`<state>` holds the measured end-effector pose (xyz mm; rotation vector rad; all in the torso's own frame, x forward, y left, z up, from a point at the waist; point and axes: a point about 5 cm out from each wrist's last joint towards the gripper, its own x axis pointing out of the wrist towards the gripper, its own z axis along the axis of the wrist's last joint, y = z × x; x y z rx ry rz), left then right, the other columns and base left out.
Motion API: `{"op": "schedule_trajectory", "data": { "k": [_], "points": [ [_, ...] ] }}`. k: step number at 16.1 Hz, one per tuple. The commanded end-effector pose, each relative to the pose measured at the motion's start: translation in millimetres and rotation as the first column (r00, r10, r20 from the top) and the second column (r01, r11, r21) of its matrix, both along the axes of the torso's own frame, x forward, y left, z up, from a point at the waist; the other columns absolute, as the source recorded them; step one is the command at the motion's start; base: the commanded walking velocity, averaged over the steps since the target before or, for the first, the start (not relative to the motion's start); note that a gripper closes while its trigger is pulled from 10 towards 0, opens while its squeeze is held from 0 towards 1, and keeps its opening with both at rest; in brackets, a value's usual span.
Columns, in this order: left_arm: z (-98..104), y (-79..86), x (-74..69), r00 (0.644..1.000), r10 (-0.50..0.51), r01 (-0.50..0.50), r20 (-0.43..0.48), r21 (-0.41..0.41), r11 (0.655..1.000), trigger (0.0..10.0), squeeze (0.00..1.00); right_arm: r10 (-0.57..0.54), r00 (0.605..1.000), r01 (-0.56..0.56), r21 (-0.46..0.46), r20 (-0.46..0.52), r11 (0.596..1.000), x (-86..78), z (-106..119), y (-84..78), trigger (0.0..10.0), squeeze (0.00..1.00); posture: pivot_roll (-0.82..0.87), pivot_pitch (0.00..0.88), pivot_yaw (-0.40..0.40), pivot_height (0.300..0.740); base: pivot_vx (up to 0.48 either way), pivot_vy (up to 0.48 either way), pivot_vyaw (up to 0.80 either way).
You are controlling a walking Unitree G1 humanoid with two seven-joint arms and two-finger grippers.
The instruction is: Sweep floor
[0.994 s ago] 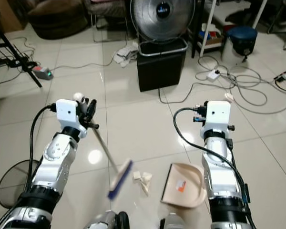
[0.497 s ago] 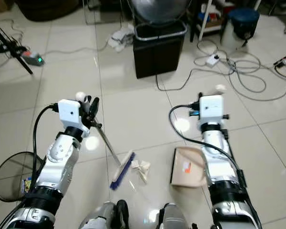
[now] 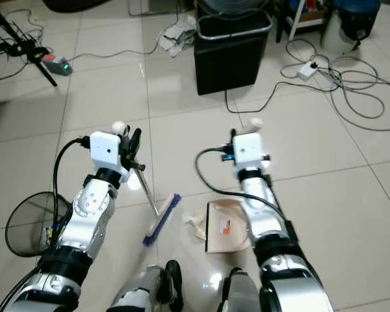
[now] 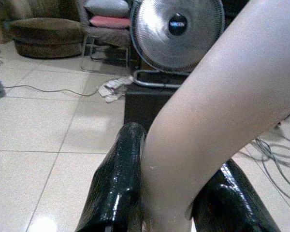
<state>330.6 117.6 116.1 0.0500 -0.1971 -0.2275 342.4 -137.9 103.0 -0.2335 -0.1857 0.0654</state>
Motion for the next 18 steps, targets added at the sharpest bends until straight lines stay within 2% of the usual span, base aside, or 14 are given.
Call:
{"op": "schedule_trajectory", "data": {
  "k": [1,2,4,5,6,7,8,9,12,13,14,16,18],
  "points": [
    [-12,-7.6,-1.7,0.997,-0.036,0.035,-0.070,-0.012,0.999,10.0,0.00,0.028,0.996,-0.030,-0.021,-0.080,0.999,-7.1,-19,10.9,10.0,0.00,0.15,0.312,0.148,0.740,0.000,0.000,0.00],
    [-15,-14.4,-2.5,0.994,-0.064,0.063,-0.085,-0.020,0.998,10.0,0.00,0.022,0.996,-0.024,-0.026,-0.085,0.999,-7.5,-21,11.3,10.0,0.00,0.15,0.313,0.149,0.740,0.000,0.000,0.00],
    [-17,-26.5,-2.8,0.987,-0.101,0.090,-0.124,-0.086,0.992,10.0,0.00,0.003,0.995,-0.005,-0.023,-0.103,1.000,-8.7,-25,8.5,10.0,0.00,0.14,0.312,0.152,0.740,0.000,0.000,0.00],
    [-10,-37.5,-0.5,0.984,-0.125,0.097,-0.125,-0.212,0.973,10.0,0.00,-0.032,0.993,0.031,-0.003,-0.114,1.000,-9.6,-29,3.7,10.0,0.00,0.14,0.304,0.154,0.740,0.000,0.000,0.00],
    [-5,-39.9,1.1,0.985,-0.129,0.096,-0.116,-0.257,0.962,10.0,0.00,-0.038,0.993,0.038,0.002,-0.114,0.999,-9.8,-29,2.8,10.0,0.00,0.14,0.301,0.155,0.740,0.000,0.000,0.00],
    [8,-42.2,6.7,0.989,-0.127,0.092,-0.079,-0.344,0.934,10.0,0.00,-0.052,0.992,0.055,0.017,-0.111,0.998,-9.5,-29,1.2,10.0,0.00,0.13,0.292,0.153,0.740,0.000,0.000,0.00],
    [11,-42.4,8.4,0.990,-0.126,0.092,-0.070,-0.366,0.926,10.0,0.00,-0.059,0.992,0.062,0.026,-0.111,0.998,-9.3,-29,0.6,10.0,0.00,0.13,0.291,0.153,0.740,0.000,0.000,0.00],
    [22,-41.8,12.8,0.989,-0.146,0.125,-0.028,-0.380,0.917,10.0,0.00,-0.091,0.990,0.101,0.093,-0.105,0.991,-9.4,-27,-3.2,10.0,0.00,0.11,0.271,0.151,0.740,0.000,0.000,0.00],
    [34,-37.3,19.7,0.984,-0.177,0.173,0.019,-0.334,0.927,10.0,0.00,-0.118,0.990,0.131,0.189,-0.076,0.973,-12.1,-24,-9.9,10.0,0.00,0.08,0.226,0.146,0.740,0.000,0.000,0.00],
    [42,-33.8,23.8,0.979,-0.197,0.203,0.049,-0.279,0.939,10.0,0.00,-0.115,0.992,0.123,0.212,-0.049,0.969,-14.3,-21,-13.4,10.0,0.00,0.07,0.211,0.145,0.740,0.000,0.000,0.00],
    [53,-31.2,26.8,0.965,-0.241,0.256,0.098,-0.190,0.948,10.0,0.00,-0.113,0.993,0.116,0.232,-0.025,0.966,-17.0,-18,-18.1,10.0,0.00,0.07,0.194,0.148,0.740,0.000,0.000,0.00],
    [75,-26.7,31.3,0.922,-0.341,0.354,0.183,-0.044,0.934,10.0,0.00,-0.127,0.992,0.119,0.259,0.015,0.959,-21.9,-13,-29.2,10.0,0.00,0.06,0.160,0.152,0.740,0.000,0.000,0.00],
    [97,-16.4,35.6,0.880,-0.409,0.410,0.241,0.047,0.911,10.0,0.00,-0.124,0.992,0.111,0.256,0.034,0.960,-27.2,-10,-37.2,10.0,0.00,0.04,0.132,0.150,0.740,0.000,0.000,0.00]
  ]
}}
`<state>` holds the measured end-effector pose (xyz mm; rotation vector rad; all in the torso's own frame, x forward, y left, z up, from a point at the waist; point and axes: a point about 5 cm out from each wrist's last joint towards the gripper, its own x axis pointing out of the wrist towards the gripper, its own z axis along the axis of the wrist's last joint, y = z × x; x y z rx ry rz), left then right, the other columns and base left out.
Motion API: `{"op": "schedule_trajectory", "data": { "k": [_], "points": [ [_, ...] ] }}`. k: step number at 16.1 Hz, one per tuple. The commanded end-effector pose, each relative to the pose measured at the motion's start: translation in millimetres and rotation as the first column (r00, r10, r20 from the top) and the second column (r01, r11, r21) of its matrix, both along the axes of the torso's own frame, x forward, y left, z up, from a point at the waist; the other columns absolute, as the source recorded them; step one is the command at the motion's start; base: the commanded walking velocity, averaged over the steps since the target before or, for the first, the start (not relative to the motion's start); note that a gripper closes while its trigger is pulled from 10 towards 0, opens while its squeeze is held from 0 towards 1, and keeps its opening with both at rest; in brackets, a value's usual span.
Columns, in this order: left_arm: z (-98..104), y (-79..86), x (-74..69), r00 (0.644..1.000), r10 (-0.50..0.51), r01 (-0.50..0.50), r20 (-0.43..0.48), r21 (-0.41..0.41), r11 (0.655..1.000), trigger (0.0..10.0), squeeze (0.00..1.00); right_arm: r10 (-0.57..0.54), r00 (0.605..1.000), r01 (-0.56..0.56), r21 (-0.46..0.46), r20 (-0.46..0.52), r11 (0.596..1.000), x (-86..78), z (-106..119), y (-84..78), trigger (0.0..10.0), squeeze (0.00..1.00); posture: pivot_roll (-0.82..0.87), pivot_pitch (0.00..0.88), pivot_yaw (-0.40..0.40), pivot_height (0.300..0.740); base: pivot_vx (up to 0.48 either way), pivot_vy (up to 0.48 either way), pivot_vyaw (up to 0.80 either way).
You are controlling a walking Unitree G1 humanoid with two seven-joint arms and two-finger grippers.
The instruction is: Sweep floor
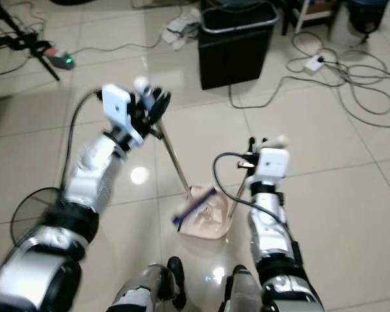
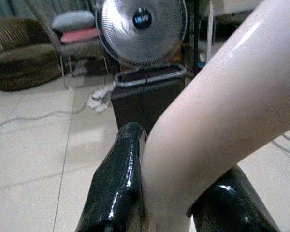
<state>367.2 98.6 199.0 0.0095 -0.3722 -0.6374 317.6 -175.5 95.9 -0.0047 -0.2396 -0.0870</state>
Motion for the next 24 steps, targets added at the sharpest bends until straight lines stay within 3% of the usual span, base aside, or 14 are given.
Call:
{"op": "schedule_trajectory", "data": {
  "k": [1,4,6,7,10,13,15,19,24],
  "points": [
    [24,15.7,2.3,0.994,0.016,-0.015,0.111,-0.009,1.000,10.0,0.00,0.009,1.000,-0.009,0.012,0.010,1.000,-6.1,2,-1.7,10.0,0.00,0.03,0.115,0.146,0.740,0.000,0.000,0.00],
    [27,41.9,8.1,0.988,0.102,-0.104,0.114,0.006,0.995,10.0,0.00,0.013,0.999,-0.013,0.017,0.033,1.000,-8.2,10,-5.8,10.0,0.00,0.03,0.092,0.140,0.740,0.000,0.000,0.00],
    [17,63.5,9.9,0.973,0.204,-0.214,0.105,0.095,0.972,10.0,0.00,0.007,0.999,-0.008,0.021,0.053,1.000,-8.8,20,-10.9,10.0,0.00,0.03,0.076,0.134,0.740,0.000,0.000,0.00],
    [-3,71.8,5.7,0.967,0.246,-0.253,0.065,0.148,0.956,10.0,0.00,0.035,0.997,-0.035,0.004,0.070,0.999,-8.5,37,-11.8,10.0,0.00,0.03,0.063,0.138,0.740,0.000,0.000,0.00],
    [-54,83.9,-12.6,0.936,0.344,-0.328,-0.077,0.173,0.929,10.0,0.00,0.057,0.992,-0.059,0.009,0.116,0.998,-5.1,82,-11.2,10.0,0.00,0.01,0.047,0.149,0.740,0.000,0.000,0.00],
    [-90,99.8,-32.4,0.872,0.435,-0.417,-0.224,0.124,0.900,10.0,0.00,0.056,0.983,-0.072,0.089,0.176,0.993,3.3,128,-5.6,10.0,0.00,-0.02,0.034,0.141,0.740,0.000,0.000,0.00],
    [-103,104.8,-45.2,0.831,0.483,-0.468,-0.277,0.124,0.875,10.0,0.00,0.086,0.982,-0.110,0.136,0.167,0.985,8.8,148,-1.3,10.0,0.00,-0.02,0.016,0.122,0.740,0.000,0.000,0.80],
    [-105,99.9,-58.8,0.819,0.512,-0.492,-0.260,0.144,0.859,10.0,0.00,0.132,0.981,-0.153,0.154,0.141,0.976,13.2,161,5.2,10.0,0.00,-0.01,0.016,0.101,0.740,0.000,0.000,0.80],
    [-92,89.0,-67.5,0.841,0.496,-0.481,-0.217,0.120,0.868,10.0,0.00,0.158,0.975,-0.192,0.231,0.156,0.954,19.3,174,12.7,10.0,0.00,-0.02,0.011,0.108,0.740,0.000,0.000,0.80]
  ]
}}
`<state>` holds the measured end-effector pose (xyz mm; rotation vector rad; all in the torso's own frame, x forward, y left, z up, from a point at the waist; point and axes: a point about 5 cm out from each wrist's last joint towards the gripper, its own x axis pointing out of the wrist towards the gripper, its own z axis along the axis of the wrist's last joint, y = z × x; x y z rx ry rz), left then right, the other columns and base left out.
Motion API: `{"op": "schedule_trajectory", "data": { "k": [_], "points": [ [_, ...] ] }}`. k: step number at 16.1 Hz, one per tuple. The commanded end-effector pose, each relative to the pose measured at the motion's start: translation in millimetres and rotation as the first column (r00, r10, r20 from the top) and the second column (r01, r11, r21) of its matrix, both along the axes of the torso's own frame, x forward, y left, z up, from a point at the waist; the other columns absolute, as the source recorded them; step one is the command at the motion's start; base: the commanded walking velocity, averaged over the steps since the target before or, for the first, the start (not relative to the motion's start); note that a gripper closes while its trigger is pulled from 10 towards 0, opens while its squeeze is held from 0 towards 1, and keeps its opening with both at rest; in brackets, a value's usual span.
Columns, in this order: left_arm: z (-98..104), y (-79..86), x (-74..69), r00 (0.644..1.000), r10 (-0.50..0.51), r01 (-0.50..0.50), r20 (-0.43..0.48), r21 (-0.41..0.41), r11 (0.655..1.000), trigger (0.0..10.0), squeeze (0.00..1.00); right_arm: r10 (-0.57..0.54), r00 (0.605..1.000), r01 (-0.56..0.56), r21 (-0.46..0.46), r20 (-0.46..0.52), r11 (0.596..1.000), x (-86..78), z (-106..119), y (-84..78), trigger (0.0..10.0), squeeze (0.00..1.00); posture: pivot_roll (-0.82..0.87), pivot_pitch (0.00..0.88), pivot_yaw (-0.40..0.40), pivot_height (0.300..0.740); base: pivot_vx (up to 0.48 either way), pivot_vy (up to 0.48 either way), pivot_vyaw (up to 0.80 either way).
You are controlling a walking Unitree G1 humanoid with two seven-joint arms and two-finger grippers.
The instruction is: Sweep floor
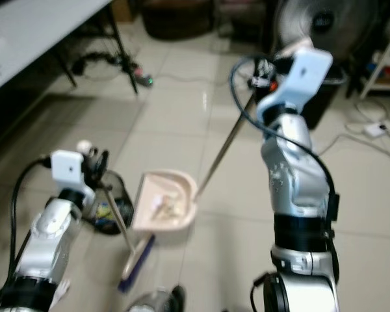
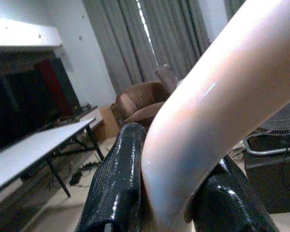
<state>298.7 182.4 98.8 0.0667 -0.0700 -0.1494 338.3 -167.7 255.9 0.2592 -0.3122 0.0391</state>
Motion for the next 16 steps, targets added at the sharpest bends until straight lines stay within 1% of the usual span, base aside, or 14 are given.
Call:
{"op": "schedule_trajectory", "data": {
  "k": [1,5,8,10,12,14,15,16],
  "points": [
    [11,2.9,0.9,0.999,-0.001,0.001,0.038,0.017,1.000,10.0,0.00,-0.007,0.998,0.005,0.034,0.063,0.999,-0.3,19,1.0,10.0,0.00,-0.02,0.009,0.110,0.740,0.000,0.000,0.80],
    [11,1.0,-0.3,1.000,0.001,-0.002,0.028,0.030,1.000,10.0,0.00,-0.032,0.997,0.028,0.056,0.076,0.998,2.5,27,-5.1,10.0,0.00,-0.03,0.002,0.109,0.740,0.000,0.000,0.80],
    [10,3.3,0.2,1.000,0.013,-0.014,0.024,0.044,0.999,10.0,0.00,-0.043,0.996,0.040,0.044,0.080,0.998,5.3,29,-6.3,10.0,0.00,-0.03,0.000,0.095,0.740,0.320,0.000,0.80],
    [9,7.0,-0.4,0.999,0.028,-0.029,0.029,0.056,0.998,10.0,0.00,-0.065,0.995,0.059,0.063,0.081,0.996,7.5,30,-8.7,10.0,0.00,-0.02,0.000,0.066,0.740,0.373,0.000,0.00],
    [11,10.6,-2.4,0.998,0.048,-0.051,0.039,0.073,0.996,10.0,0.00,-0.058,0.996,0.054,0.057,0.074,0.997,10.3,29,-9.3,10.0,0.00,-0.01,0.000,0.043,0.740,0.386,0.000,0.00],
    [14,11.5,-3.1,0.998,0.049,-0.053,0.049,0.079,0.995,10.0,0.00,-0.055,0.996,0.051,0.057,0.071,0.997,11.7,28,-9.2,10.0,0.00,0.00,0.000,0.039,0.740,0.403,0.000,0.00],
    [19,11.7,-3.2,0.997,0.047,-0.052,0.062,0.085,0.995,10.0,0.00,-0.055,0.996,0.051,0.058,0.074,0.997,12.5,28,-9.1,10.0,0.00,0.01,0.000,0.044,0.740,0.424,0.000,0.00],
    [29,10.8,-4.2,0.996,0.036,-0.045,0.086,0.101,0.994,10.0,0.00,-0.055,0.995,0.051,0.054,0.080,0.997,13.3,28,-9.1,10.0,0.00,0.02,0.000,0.049,0.740,0.424,0.000,0.00]
  ]
}}
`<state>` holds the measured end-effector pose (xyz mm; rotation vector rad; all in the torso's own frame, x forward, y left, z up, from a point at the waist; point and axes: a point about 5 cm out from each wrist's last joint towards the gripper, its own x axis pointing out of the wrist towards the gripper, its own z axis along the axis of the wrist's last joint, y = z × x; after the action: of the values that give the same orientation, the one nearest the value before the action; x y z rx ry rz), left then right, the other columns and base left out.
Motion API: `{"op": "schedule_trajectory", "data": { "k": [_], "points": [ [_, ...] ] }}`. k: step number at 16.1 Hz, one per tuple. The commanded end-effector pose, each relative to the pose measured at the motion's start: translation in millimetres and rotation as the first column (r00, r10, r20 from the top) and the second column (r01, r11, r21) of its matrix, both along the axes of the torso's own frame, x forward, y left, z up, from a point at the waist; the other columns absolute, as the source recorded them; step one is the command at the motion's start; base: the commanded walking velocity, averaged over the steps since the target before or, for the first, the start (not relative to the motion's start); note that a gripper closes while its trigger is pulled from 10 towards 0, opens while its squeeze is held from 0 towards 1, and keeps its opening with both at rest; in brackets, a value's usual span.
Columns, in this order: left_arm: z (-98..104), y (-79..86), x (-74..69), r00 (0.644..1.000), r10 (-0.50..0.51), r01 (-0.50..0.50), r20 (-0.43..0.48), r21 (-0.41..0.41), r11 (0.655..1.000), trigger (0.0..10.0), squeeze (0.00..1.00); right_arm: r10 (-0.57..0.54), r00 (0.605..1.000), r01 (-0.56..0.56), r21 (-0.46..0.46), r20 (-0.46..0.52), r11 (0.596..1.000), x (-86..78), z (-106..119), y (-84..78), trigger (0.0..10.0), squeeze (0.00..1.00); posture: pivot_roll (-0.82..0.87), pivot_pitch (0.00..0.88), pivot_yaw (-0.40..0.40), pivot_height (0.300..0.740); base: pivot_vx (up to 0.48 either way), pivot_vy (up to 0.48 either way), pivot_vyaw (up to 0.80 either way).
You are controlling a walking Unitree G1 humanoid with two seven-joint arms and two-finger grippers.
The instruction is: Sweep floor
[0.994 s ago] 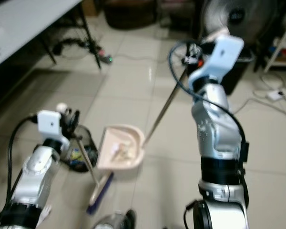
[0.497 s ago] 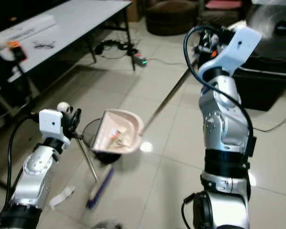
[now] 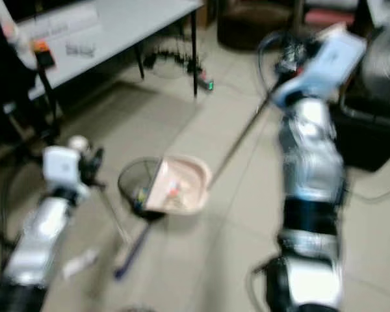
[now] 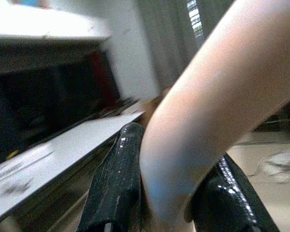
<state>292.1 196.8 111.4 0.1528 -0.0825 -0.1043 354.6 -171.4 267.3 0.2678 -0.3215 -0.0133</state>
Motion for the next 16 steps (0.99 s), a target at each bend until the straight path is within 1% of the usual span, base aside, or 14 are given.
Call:
{"op": "schedule_trajectory", "data": {
  "k": [1,2,5,7,9,11,16],
  "points": [
    [21,-3.6,0.8,0.997,-0.009,0.007,0.076,0.024,1.000,10.0,0.00,-0.005,0.997,0.003,0.032,0.081,0.999,-3.0,17,-6.2,10.0,0.00,0.05,0.000,0.047,0.740,0.424,0.000,0.00],
    [24,-3.4,-0.1,0.997,-0.007,0.005,0.081,0.025,1.000,10.0,0.00,-0.005,0.997,0.002,0.032,0.081,0.999,-2.8,17,-6.7,10.0,0.00,0.06,0.000,0.045,0.740,0.424,0.000,0.00],
    [34,1.3,-9.0,0.995,0.006,-0.011,0.104,0.041,0.999,10.0,0.00,-0.001,0.995,-0.003,0.043,0.095,0.999,-1.8,18,-7.1,10.0,0.00,0.09,0.006,0.041,0.740,0.424,0.000,0.00],
    [36,2.6,-10.0,0.995,0.019,-0.022,0.098,0.029,0.999,10.0,0.00,0.004,0.995,-0.009,0.045,0.103,0.999,-0.5,20,-5.1,10.0,0.00,0.09,0.008,0.039,0.740,0.426,0.000,0.00],
    [27,1.8,-8.4,0.997,0.029,-0.031,0.070,0.028,0.999,10.0,0.00,0.009,0.994,-0.014,0.041,0.110,0.999,0.6,22,-3.2,10.0,0.00,0.06,0.007,0.047,0.740,0.429,0.000,0.00],
    [17,-0.4,-6.4,0.999,0.024,-0.025,0.035,0.027,0.999,10.0,0.00,-0.003,0.993,-0.002,0.038,0.120,0.999,0.9,24,-5.6,10.0,0.00,0.04,0.006,0.057,0.740,0.431,0.000,0.00],
    [11,2.3,-4.0,0.999,0.038,-0.039,0.014,0.021,0.999,10.0,0.00,-0.017,0.992,0.012,0.045,0.124,0.999,1.3,23,-7.8,10.0,0.00,0.03,0.006,0.060,0.740,0.430,0.000,0.00]
  ]
}}
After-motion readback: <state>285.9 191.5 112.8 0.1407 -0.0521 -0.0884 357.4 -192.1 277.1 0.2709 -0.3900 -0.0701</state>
